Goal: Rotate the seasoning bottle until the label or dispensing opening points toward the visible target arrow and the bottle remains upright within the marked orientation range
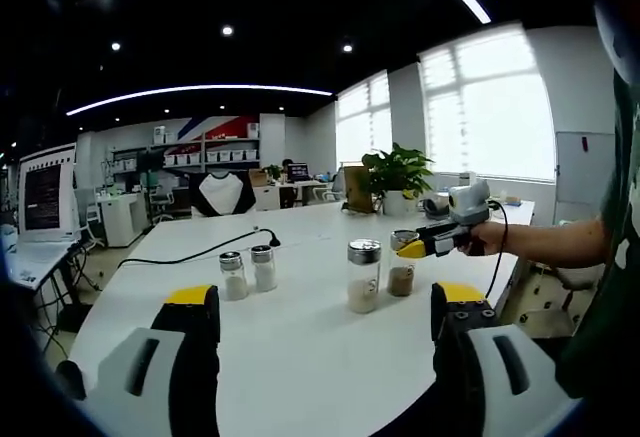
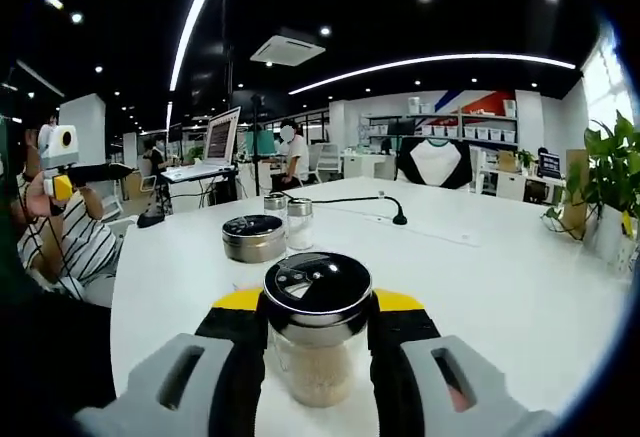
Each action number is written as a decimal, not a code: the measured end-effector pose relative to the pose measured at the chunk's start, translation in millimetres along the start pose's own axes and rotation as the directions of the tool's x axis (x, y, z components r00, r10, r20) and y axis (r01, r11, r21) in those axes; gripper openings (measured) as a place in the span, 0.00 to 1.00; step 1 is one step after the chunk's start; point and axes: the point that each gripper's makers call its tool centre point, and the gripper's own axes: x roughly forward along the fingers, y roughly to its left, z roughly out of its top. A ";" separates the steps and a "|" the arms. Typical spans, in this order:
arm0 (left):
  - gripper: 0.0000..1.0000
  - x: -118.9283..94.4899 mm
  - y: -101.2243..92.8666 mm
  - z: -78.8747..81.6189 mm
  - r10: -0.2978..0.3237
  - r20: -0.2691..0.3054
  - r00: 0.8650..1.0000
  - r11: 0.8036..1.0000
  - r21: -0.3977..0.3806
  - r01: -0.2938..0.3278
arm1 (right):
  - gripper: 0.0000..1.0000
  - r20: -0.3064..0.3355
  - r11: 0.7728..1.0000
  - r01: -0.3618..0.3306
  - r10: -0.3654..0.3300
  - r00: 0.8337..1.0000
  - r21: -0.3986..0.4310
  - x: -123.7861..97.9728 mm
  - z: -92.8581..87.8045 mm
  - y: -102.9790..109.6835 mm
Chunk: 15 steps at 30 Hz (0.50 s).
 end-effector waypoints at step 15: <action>0.92 -0.1 0.1 0.6 0.009 -0.008 1.000 1.000 0.003 -0.009 | 0.38 0.029 0.996 -0.082 0.082 0.996 -0.022 0.1 1.5 1.7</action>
